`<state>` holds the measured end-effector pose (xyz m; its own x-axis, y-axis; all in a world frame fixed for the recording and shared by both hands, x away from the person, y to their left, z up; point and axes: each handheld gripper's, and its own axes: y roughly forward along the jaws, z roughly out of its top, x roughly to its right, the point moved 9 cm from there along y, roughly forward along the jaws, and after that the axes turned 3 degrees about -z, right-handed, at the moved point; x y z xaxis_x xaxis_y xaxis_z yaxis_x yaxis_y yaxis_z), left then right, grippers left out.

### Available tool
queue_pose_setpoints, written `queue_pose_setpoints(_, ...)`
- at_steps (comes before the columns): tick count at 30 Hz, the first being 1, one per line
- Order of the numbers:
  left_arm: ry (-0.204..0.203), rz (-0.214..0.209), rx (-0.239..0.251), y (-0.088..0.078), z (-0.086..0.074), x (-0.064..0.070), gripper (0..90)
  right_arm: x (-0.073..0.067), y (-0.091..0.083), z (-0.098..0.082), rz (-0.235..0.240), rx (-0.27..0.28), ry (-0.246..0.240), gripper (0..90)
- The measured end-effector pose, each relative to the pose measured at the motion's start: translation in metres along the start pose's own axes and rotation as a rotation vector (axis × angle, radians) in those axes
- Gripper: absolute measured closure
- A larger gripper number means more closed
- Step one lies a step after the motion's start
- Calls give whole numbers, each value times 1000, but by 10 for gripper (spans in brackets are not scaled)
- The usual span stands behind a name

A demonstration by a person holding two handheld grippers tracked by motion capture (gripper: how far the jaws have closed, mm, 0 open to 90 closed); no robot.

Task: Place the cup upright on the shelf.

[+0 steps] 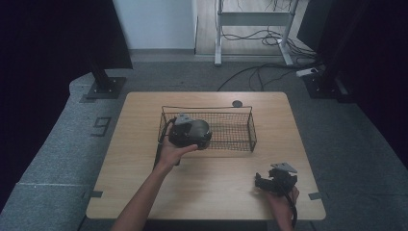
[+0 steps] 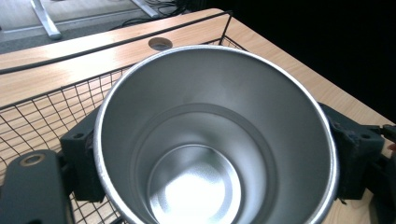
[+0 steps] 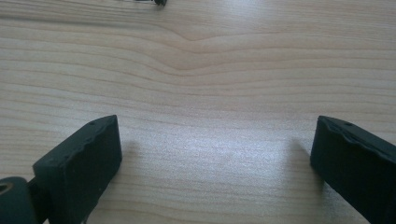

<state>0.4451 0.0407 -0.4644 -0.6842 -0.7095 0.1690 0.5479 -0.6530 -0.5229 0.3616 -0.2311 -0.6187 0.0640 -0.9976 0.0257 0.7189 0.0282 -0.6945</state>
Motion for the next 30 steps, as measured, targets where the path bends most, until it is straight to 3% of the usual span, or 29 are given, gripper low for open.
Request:
queue_pose_setpoints(8, -9, 22, 1, 2, 3, -2, 145, 0, 0, 0, -2, 0, 2, 23)
queue_pose_setpoints(30, -19, 53, -2, 13, 6, -23, 146, -1, -1, 0, -3, 1, 3, 35)
